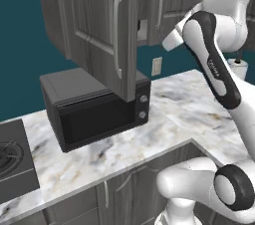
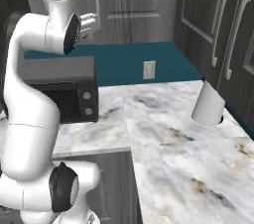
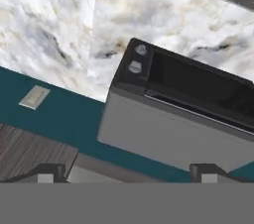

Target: Pick the avocado and bread from the counter and place them on the plate. Then pick the jam from the cabinet and place it next to the plate. Lastly close the cabinet door.

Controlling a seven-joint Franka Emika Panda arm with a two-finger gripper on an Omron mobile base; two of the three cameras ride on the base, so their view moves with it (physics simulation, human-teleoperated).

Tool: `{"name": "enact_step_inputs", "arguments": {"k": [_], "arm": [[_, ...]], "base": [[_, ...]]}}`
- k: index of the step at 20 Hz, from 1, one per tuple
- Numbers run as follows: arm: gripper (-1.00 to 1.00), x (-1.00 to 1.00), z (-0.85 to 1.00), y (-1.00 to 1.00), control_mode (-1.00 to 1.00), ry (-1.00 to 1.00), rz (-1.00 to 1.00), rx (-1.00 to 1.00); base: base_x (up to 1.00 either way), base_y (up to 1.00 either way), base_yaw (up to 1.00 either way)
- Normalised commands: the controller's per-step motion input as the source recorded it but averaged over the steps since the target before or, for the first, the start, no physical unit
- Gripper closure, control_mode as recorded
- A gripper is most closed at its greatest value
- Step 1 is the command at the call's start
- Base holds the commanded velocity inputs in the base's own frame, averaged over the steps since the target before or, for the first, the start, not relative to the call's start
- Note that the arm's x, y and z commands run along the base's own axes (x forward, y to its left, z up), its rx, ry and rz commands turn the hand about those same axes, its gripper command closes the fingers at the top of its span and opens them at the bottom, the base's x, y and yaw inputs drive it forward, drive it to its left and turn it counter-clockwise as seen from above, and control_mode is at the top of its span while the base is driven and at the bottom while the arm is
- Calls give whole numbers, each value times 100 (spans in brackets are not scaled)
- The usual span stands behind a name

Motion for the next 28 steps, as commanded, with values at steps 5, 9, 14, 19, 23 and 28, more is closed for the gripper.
{"name": "enact_step_inputs", "arguments": {"k": [5, 9, 14, 19, 23, 28], "arm": [[-100, -82, 1, -73, -100, -20, 21, 0], [-100, -84, 0, -39, -100, -15, 21, -8], [-100, -100, 0, -4, -100, -12, 21, -17], [-100, -90, 11, -8, -100, -5, 19, -14], [-100, -75, 2, -1, -100, 0, 16, -22], [-100, -72, 0, 0, -100, -2, 9, -25]], "base": [[0, 0, 0], [0, 0, 0], [0, 0, 0], [0, 0, 0], [0, 0, 0], [0, 0, 0]]}}
